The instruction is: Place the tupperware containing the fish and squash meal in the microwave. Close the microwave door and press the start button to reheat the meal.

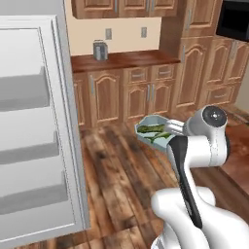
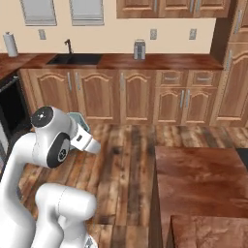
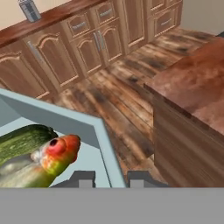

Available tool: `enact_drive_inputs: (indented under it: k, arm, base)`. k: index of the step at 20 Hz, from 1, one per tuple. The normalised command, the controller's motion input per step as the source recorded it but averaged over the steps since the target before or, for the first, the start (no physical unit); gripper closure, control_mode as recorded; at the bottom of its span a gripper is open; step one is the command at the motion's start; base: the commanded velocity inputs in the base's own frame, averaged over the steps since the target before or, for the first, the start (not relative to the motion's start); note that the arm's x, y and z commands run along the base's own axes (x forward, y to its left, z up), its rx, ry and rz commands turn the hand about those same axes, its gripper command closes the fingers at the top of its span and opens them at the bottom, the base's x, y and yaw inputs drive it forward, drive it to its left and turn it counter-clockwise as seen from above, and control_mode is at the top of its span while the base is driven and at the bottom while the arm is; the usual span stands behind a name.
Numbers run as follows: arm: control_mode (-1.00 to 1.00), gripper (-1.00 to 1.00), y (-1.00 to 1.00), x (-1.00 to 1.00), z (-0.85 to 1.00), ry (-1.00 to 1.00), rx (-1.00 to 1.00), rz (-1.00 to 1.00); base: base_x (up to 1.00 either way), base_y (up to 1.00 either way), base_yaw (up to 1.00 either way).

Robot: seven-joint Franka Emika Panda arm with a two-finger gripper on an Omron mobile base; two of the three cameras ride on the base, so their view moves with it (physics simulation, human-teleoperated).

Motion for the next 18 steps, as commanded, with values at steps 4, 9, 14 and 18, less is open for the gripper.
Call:
enact_drive_inputs:
  k: [4, 9, 14, 18]
  arm:
    - [1.00, 1.00, 0.00, 0.00, 0.00, 0.00, 0.00, 0.00]
    - [1.00, 1.00, 0.00, 0.00, 0.00, 0.00, 0.00, 0.00]
    - [1.00, 1.00, 0.00, 0.00, 0.00, 0.00, 0.00, 0.00]
    - [1.00, 1.00, 0.00, 0.00, 0.00, 0.00, 0.00, 0.00]
  base:
    - [1.00, 0.00, 0.08]
    - [1.00, 0.00, 0.09]
    - [1.00, 0.00, 0.05]
    - [0.99, 0.00, 0.00]
